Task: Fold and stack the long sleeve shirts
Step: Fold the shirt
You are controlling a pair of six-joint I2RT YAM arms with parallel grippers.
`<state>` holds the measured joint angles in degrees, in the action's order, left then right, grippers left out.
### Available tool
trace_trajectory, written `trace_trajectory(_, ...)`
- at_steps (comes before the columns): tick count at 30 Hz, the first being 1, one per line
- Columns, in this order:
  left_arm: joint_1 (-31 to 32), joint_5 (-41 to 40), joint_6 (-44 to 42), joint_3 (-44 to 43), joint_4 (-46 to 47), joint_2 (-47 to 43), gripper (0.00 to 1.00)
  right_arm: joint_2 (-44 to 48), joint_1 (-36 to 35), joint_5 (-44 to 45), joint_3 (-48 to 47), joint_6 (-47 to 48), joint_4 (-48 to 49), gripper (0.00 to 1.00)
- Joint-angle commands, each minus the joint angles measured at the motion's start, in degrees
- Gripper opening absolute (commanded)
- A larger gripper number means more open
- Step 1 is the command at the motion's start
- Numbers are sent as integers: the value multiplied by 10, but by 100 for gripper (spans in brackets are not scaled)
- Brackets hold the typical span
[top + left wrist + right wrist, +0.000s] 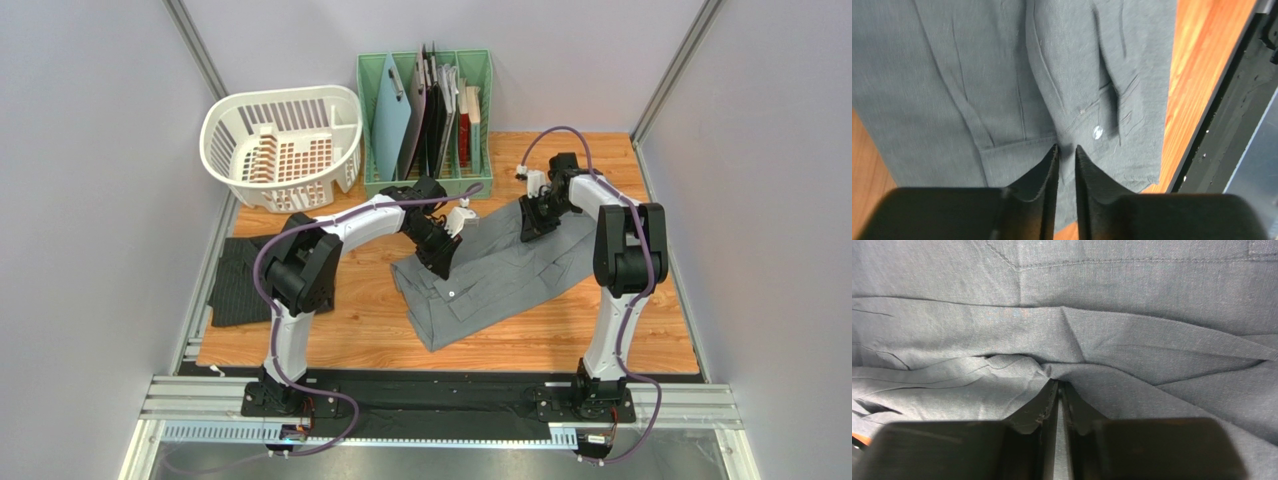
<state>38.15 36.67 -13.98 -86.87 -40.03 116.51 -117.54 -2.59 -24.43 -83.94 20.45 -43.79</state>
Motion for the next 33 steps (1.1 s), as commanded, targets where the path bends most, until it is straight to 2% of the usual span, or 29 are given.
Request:
trace_trajectory(1,-4,-34,-16,-29,-49,11,30,17,5,26,4,-16,54,22)
trace_trajectory(2,-4,-44,-19,-30,-52,8,37,38,7,18,1,-24,54,24)
trace_trajectory(3,-5,-49,-30,-28,-55,3,40,52,13,13,-8,-39,51,30)
trace_trajectory(5,-10,-62,-50,-20,-59,-20,46,95,16,4,-18,-48,43,35)
trace_trajectory(10,-15,-106,-116,-12,-77,-53,46,184,20,20,6,-38,17,37)
trace_trajectory(14,-15,-174,-179,-14,-83,-33,43,208,20,60,69,-25,8,31)
trace_trajectory(19,-13,-184,-190,-56,-132,38,36,184,21,100,135,-41,39,25)
trace_trajectory(22,-4,-178,-191,-48,-139,42,30,147,20,141,145,-38,63,22)
trace_trajectory(26,21,-158,-185,-20,-172,40,24,101,21,194,118,-18,97,22)
trace_trajectory(30,64,-122,-154,27,-166,16,15,38,21,219,60,6,97,20)
trace_trajectory(33,108,-59,-89,30,-145,34,12,-15,21,241,9,40,105,21)
